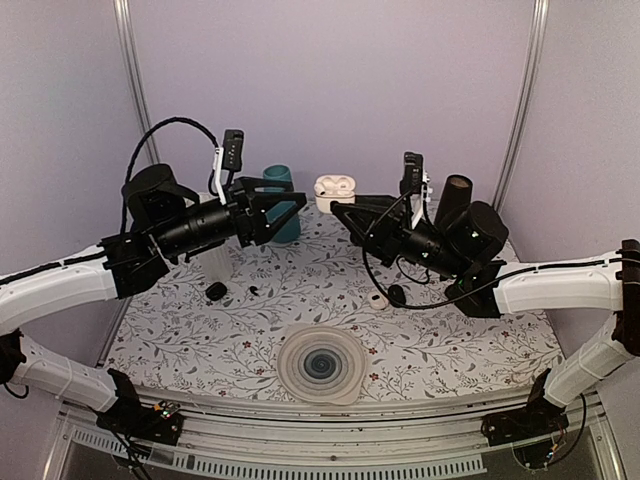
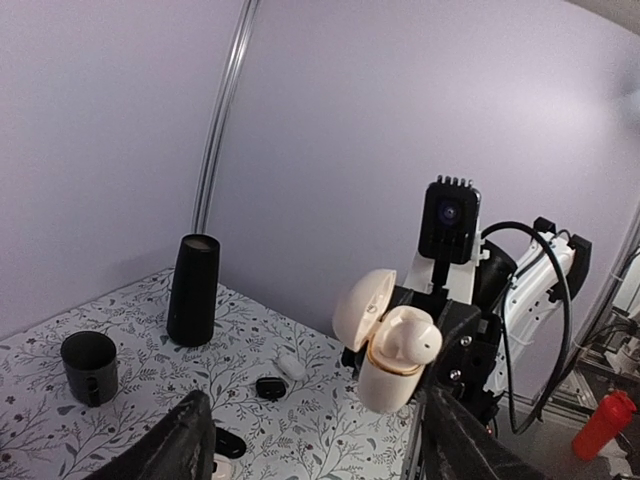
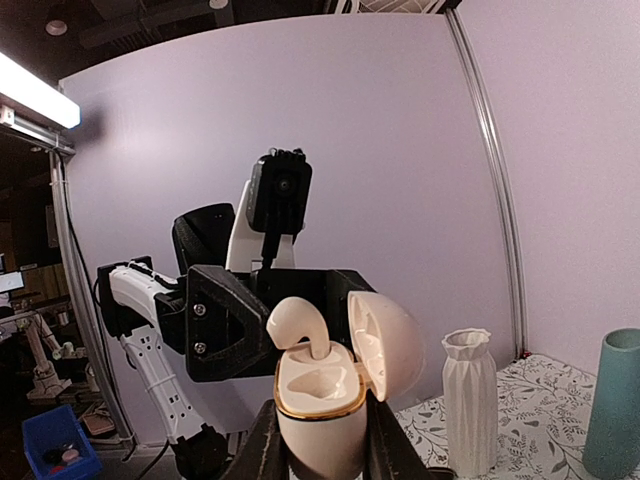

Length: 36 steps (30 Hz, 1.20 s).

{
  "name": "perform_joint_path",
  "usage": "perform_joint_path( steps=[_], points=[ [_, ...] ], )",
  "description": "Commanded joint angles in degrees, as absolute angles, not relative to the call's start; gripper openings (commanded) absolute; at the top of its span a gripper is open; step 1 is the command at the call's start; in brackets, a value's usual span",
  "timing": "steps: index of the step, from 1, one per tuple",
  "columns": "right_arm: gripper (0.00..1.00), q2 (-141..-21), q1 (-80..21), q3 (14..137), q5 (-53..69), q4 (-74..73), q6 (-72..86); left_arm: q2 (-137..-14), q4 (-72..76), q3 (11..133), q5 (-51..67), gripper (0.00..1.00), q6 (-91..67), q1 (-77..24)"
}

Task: Insert the wireless bluetooth earbuds into the charging case
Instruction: Adjust the left earbud in the left side groove of the charging case.

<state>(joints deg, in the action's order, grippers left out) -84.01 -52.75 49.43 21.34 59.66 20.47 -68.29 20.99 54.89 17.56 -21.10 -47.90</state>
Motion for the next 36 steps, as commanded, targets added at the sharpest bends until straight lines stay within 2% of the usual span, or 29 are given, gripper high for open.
perform_joint_path(
  steps=[1, 36],
  points=[
    [0.04, -83.1, -53.4, 48.8, 21.4, 61.4, 19.1, -68.8, 20.3, 57.1, 18.1, 0.71, -21.2, -47.2],
    [0.04, -84.1, -54.9, 49.9, 19.4, 57.7, 15.6, -71.4, 20.5, 59.3, 20.6, 0.71, -21.9, -47.2]
  ],
)
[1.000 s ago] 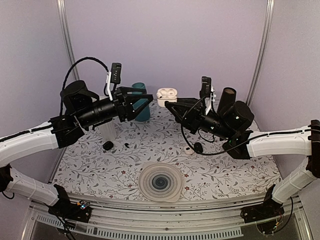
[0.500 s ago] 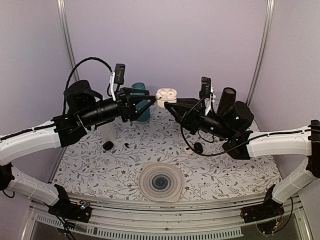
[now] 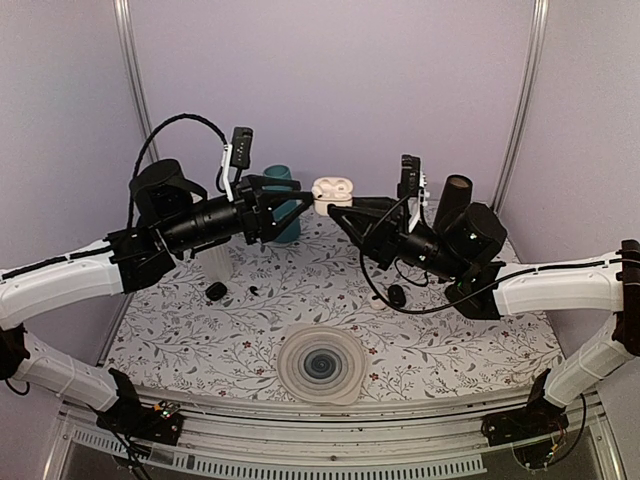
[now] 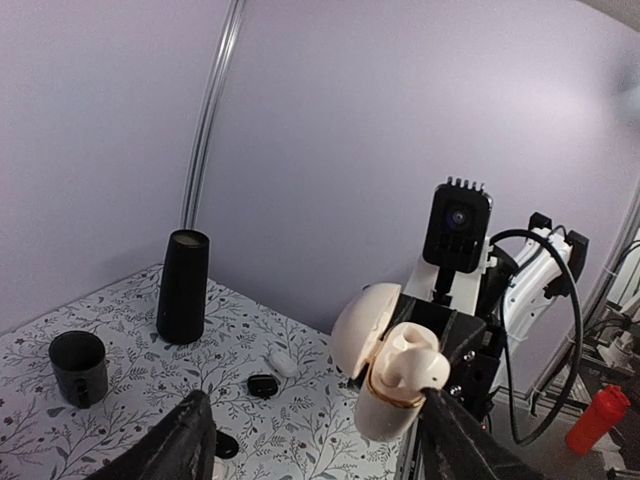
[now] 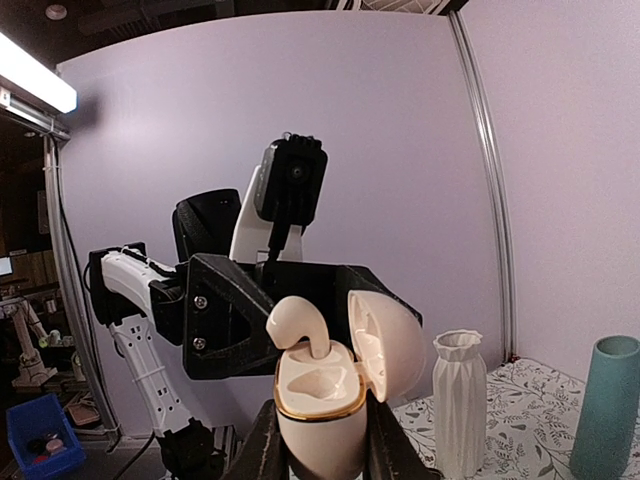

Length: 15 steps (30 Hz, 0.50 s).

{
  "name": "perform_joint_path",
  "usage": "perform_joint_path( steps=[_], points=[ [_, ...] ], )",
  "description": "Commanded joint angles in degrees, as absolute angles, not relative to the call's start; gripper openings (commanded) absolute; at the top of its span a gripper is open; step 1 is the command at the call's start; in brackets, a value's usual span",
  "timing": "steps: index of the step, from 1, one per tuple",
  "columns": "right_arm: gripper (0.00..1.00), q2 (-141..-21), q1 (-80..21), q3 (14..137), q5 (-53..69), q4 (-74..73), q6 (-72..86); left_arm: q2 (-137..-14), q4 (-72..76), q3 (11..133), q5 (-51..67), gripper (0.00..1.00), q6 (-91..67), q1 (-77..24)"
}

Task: Insert the wireless bluetooth earbuds into the charging case
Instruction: Adjust the left earbud in the left side groove of the charging case.

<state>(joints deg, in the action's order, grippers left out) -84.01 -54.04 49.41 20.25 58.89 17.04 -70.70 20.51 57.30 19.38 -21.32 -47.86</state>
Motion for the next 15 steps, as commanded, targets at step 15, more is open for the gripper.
perform_joint_path(
  steps=[15],
  points=[
    [0.04, -83.2, -55.4, 49.8, 16.9, 55.0, 11.1, -72.6, 18.7, 60.7, 20.6, 0.71, -21.9, -47.2]
  ],
)
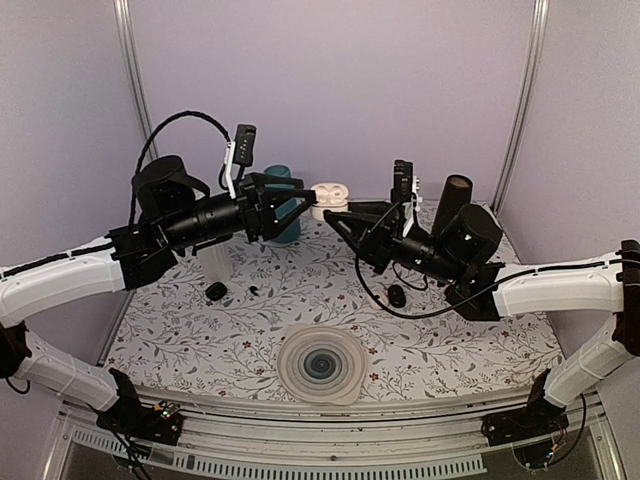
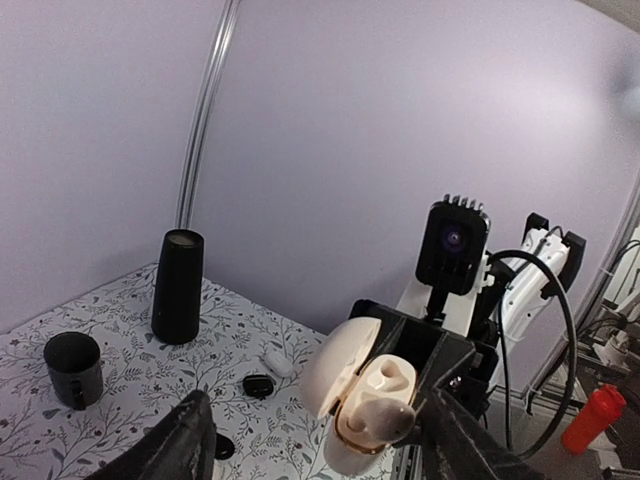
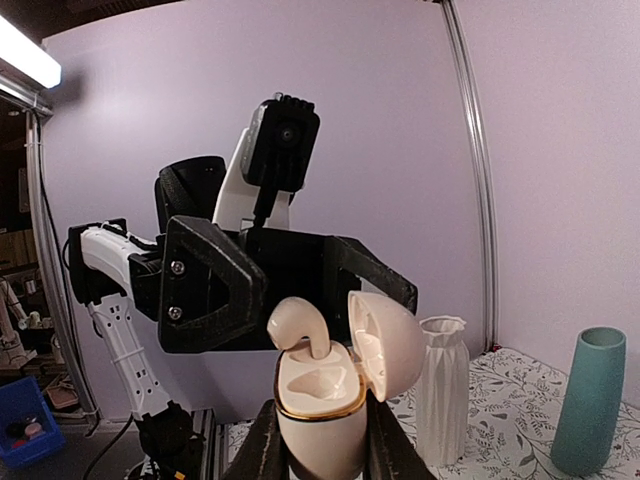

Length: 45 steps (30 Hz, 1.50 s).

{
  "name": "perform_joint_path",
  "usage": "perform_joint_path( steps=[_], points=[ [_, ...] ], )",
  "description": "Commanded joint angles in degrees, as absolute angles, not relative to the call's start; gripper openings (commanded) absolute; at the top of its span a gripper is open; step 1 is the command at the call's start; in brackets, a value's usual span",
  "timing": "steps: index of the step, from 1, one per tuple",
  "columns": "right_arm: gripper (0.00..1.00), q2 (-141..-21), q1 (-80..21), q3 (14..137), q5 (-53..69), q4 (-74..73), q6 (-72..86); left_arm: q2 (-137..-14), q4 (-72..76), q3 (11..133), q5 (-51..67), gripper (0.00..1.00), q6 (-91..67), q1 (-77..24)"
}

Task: Insert the wireless bluetooth earbuds into the charging case
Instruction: Adjust the left earbud in the left side groove of the charging case.

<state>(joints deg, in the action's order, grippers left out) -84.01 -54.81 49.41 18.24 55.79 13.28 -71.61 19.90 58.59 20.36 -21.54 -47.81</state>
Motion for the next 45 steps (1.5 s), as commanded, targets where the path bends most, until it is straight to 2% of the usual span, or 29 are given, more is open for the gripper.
perform_joint_path(
  steps=[1, 12, 25, 45],
  points=[
    [0.04, -83.2, -55.4, 49.8, 16.9, 55.0, 11.1, -72.8, 18.6, 60.7, 20.5, 0.71, -21.9, -47.3],
    [0.04, -82.7, -55.5, 49.8, 16.6, 54.7, 12.3, -73.2, 18.5, 61.6, 21.4, 0.71, -22.0, -47.2],
    [0.04, -82.0, -54.6, 49.2, 19.2, 55.5, 15.1, -67.1, 16.3, 58.5, 20.7, 0.73, -19.6, -44.7],
    [0.04, -82.4, -54.5, 49.8, 22.9, 55.8, 16.1, -68.9, 11.6, 59.1, 24.1, 0.72, -17.8, -43.1]
  ],
)
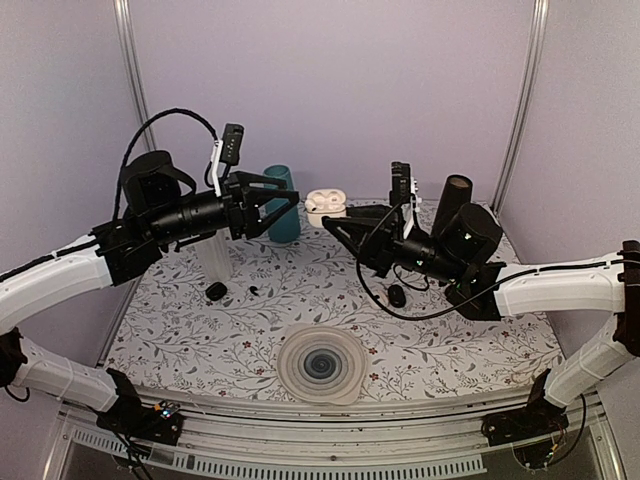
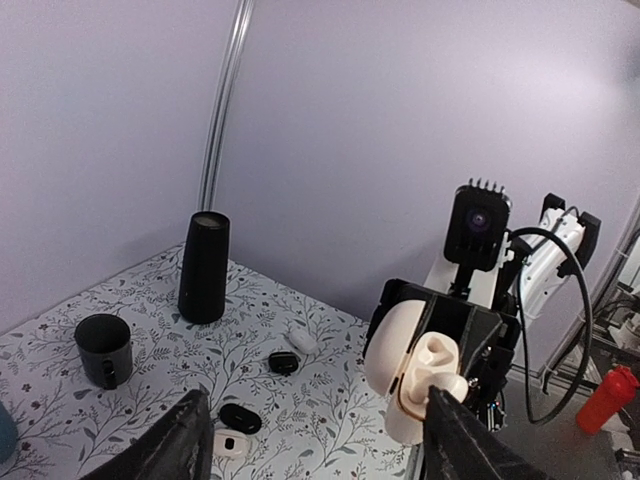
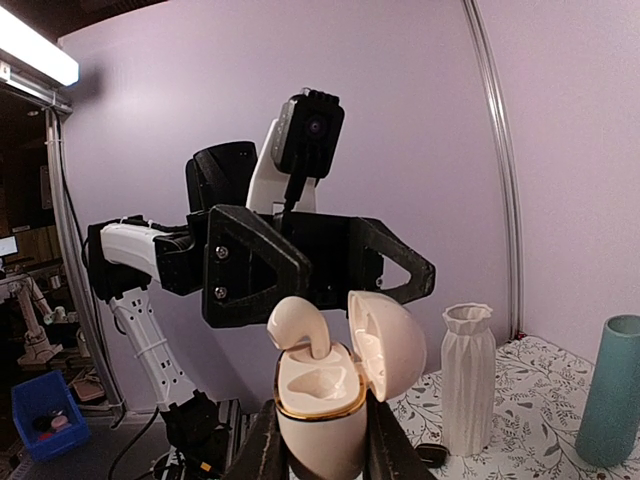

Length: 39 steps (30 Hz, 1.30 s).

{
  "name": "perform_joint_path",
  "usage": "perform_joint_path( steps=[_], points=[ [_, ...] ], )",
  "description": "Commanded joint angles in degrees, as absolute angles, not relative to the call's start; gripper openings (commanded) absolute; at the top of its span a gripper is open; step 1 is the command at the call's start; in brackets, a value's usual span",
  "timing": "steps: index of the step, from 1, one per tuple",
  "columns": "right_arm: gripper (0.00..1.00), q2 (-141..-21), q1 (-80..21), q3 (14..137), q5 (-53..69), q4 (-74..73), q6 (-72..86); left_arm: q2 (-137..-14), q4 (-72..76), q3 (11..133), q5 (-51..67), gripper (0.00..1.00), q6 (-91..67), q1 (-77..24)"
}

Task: Insert the wireless bluetooth earbuds into the charging case
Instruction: Adjust the left earbud in the left side groove of the charging case.

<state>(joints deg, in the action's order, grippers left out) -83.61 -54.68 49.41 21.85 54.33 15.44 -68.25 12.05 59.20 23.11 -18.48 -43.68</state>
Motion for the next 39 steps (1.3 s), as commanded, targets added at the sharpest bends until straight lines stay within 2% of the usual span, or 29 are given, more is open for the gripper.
perform_joint_path(
  steps=[1, 39],
  points=[
    [0.04, -82.4, -54.5, 49.8, 22.8, 55.7, 16.1, -69.0, 11.7, 59.2, 24.3, 0.72, -17.8, -43.1],
    [0.04, -83.6, -54.6, 50.9, 19.6, 53.7, 15.5, -71.2, 11.6, 61.6, 27.2, 0.72, -17.8, -45.2]
  ],
)
